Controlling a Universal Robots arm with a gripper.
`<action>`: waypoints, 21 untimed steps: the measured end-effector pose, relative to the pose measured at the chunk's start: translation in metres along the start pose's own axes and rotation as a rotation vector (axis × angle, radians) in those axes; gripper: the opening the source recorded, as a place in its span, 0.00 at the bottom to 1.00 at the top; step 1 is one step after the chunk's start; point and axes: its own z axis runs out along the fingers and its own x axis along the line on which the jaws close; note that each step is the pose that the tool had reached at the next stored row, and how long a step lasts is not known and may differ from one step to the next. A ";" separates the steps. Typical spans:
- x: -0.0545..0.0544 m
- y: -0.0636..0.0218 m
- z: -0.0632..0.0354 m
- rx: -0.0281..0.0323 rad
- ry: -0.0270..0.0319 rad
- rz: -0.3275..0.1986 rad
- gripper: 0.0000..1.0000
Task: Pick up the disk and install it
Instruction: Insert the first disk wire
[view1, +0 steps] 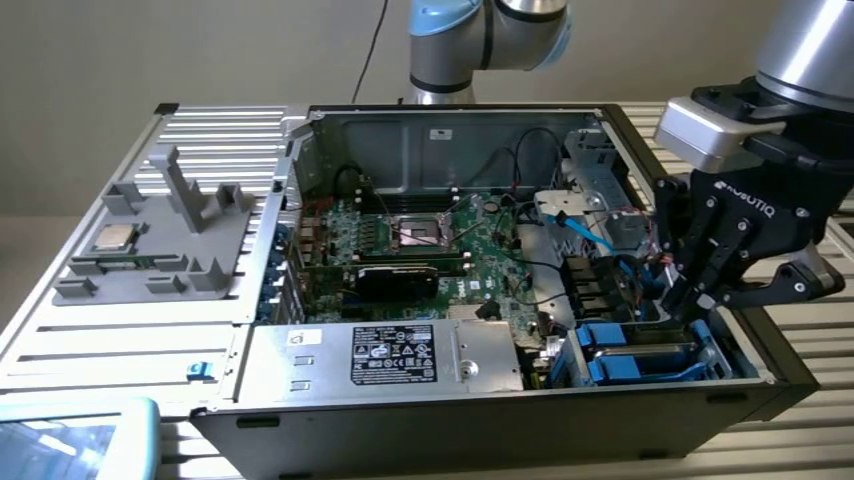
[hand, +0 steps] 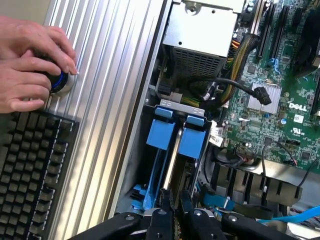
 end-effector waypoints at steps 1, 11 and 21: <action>-0.001 0.0012 0.0000 0.0010 0.0029 0.000 0.16; -0.012 0.0079 -0.0009 0.0010 0.0249 0.002 0.16; -0.025 0.0049 -0.0024 -0.0089 0.0344 0.060 0.16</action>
